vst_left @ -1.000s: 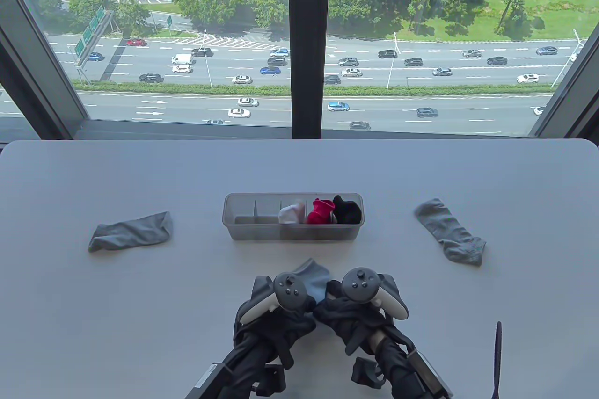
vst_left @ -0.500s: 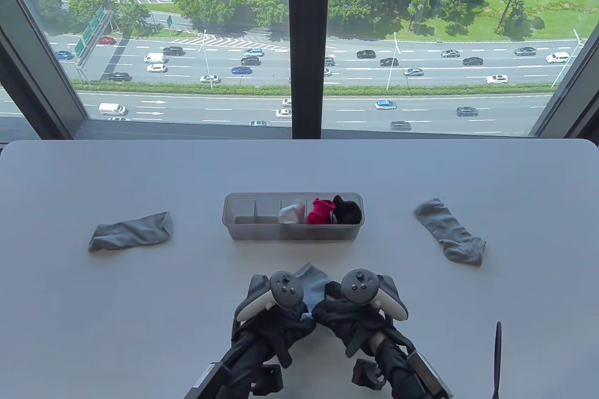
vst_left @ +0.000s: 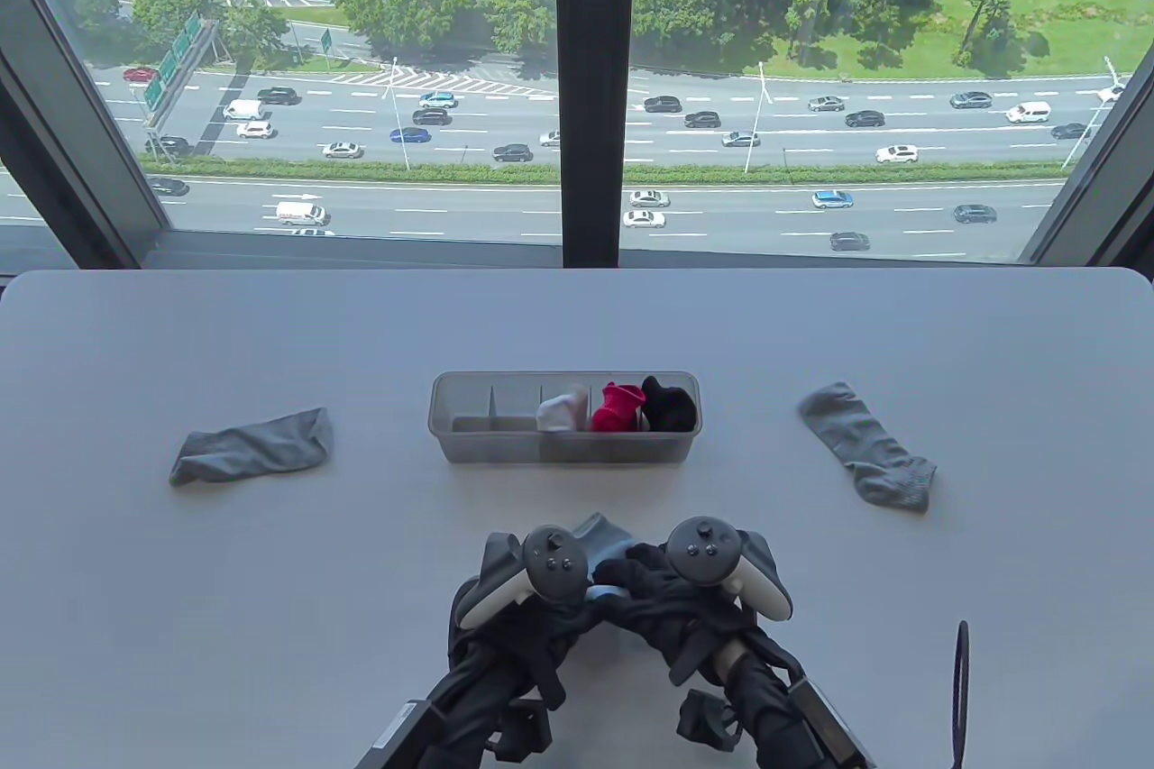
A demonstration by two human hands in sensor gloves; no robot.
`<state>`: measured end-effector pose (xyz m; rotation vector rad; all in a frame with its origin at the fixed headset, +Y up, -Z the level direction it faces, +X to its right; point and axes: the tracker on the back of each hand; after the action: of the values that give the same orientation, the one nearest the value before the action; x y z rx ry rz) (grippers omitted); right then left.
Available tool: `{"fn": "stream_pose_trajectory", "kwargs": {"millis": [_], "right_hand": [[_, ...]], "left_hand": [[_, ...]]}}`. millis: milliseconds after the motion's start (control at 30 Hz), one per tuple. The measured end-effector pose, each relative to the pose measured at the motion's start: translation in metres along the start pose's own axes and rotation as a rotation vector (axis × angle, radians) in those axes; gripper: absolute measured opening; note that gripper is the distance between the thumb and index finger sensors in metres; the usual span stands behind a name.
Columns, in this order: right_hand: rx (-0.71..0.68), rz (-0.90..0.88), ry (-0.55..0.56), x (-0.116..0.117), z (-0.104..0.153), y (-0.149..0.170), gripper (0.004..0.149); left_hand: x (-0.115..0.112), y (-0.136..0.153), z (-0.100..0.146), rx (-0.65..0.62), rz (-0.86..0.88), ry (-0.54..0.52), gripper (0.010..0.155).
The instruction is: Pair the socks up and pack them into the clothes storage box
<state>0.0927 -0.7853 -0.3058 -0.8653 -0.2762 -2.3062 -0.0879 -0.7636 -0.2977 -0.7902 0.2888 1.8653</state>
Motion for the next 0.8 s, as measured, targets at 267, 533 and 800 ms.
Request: {"fn": "stream_pose_trajectory", "kwargs": {"millis": [267, 533, 800], "right_hand": [[0.008, -0.024, -0.011, 0.0014, -0.001, 0.0017, 0.048], [0.005, -0.071, 0.017, -0.0009, -0.0004, 0.0022, 0.045], [0.009, -0.048, 0.04, 0.0012, 0.0004, 0.0025, 0.057]], "left_hand": [[0.0006, -0.0027, 0.0009, 0.0, -0.029, -0.057, 0.051], [-0.0013, -0.0019, -0.0002, -0.009, -0.025, -0.015, 0.051], [0.0015, -0.0013, 0.0015, -0.012, -0.027, -0.075, 0.048]]}}
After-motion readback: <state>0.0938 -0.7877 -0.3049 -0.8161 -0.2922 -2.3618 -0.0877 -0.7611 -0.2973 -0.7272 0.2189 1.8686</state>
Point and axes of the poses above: the tracker on the back of each hand, its own y axis roughly to the little-finger side, its own z axis roughly from the fingertips to the wrist, x = y × z, and after that the axes turned 1 degree about y, right-handed
